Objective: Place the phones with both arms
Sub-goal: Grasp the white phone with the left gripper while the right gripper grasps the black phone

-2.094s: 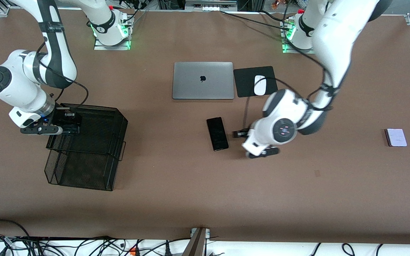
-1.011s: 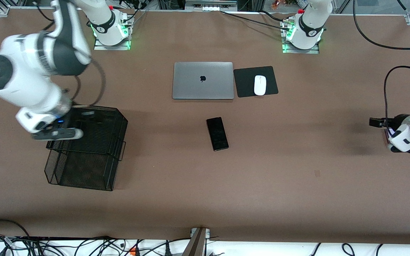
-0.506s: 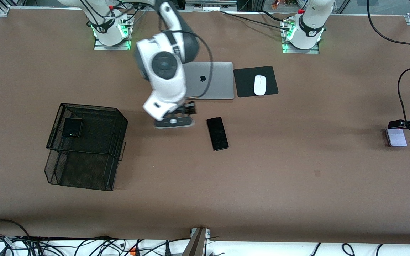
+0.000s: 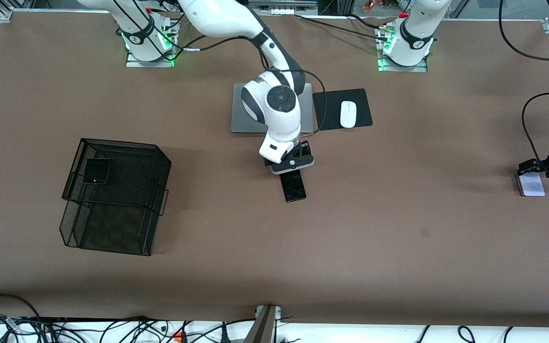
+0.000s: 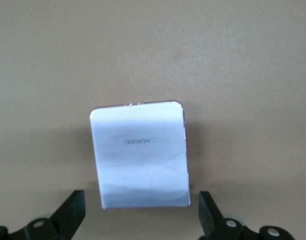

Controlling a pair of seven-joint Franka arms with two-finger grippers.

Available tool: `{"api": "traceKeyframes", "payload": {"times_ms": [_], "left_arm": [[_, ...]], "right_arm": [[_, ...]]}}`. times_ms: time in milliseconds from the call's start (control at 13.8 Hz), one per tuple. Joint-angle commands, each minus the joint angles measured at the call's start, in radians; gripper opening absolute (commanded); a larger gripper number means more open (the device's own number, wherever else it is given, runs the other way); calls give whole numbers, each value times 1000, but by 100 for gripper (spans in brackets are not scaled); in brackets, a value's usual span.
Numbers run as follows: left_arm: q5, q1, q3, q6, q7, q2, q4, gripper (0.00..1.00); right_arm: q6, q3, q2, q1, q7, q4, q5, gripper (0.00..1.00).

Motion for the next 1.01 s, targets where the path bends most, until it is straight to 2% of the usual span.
{"api": "traceKeyframes", "payload": {"times_ms": [0, 722, 794, 867, 939], "left_arm": [[7, 9, -17, 14, 7, 2, 0, 100], [-1, 7, -17, 124, -21, 75, 46, 100], [-2, 4, -17, 126, -28, 74, 46, 100], [-2, 4, -17, 126, -30, 75, 46, 100], [-2, 6, -17, 127, -30, 75, 46, 87]], "right_arm": [[46, 13, 64, -14, -11, 62, 5, 100], [95, 14, 113, -15, 11, 61, 5, 100], [95, 14, 114, -15, 11, 61, 6, 98], [95, 14, 114, -15, 11, 61, 6, 78], [92, 14, 112, -15, 11, 61, 8, 48]]}}
